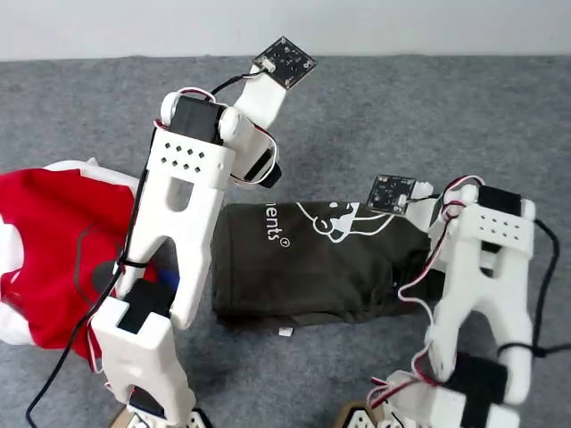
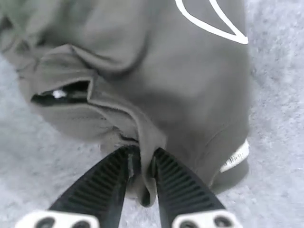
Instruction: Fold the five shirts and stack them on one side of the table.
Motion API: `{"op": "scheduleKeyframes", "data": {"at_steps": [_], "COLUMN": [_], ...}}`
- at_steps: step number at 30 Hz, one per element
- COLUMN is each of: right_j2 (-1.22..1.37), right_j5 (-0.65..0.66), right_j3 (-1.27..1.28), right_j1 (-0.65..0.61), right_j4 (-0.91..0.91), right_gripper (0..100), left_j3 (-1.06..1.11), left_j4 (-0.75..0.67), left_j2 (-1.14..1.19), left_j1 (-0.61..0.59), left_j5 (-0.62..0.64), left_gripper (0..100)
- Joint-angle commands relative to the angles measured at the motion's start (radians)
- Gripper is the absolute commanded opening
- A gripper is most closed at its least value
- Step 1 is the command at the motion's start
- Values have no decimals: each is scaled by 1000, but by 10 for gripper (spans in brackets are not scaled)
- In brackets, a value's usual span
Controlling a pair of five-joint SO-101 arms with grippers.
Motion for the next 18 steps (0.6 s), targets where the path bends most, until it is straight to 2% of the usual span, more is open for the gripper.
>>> {"op": "scheduleKeyframes", "data": {"at_steps": [1, 4, 6, 9, 14, 18], "right_j2": [50, 81, 94, 84, 38, 50], "right_j5": [-81, -198, -296, -338, -440, -451], "right_j3": [-49, -49, -49, -51, -150, -190], "right_j1": [12, 7, 7, 10, 38, 70], "right_j4": [-58, -110, -154, -131, 19, -13], "right_gripper": [80, 209, 251, 253, 253, 252], "left_j3": [-31, -31, -31, -31, -30, -13], "left_j4": [18, 18, 18, 18, 18, 20], "left_j2": [-63, -61, -63, -66, -66, -69], "left_j1": [3, 3, 3, -5, -23, -34], "left_j5": [-9, -9, -9, -9, -6, -3], "left_gripper": [193, 193, 193, 193, 192, 192]}}
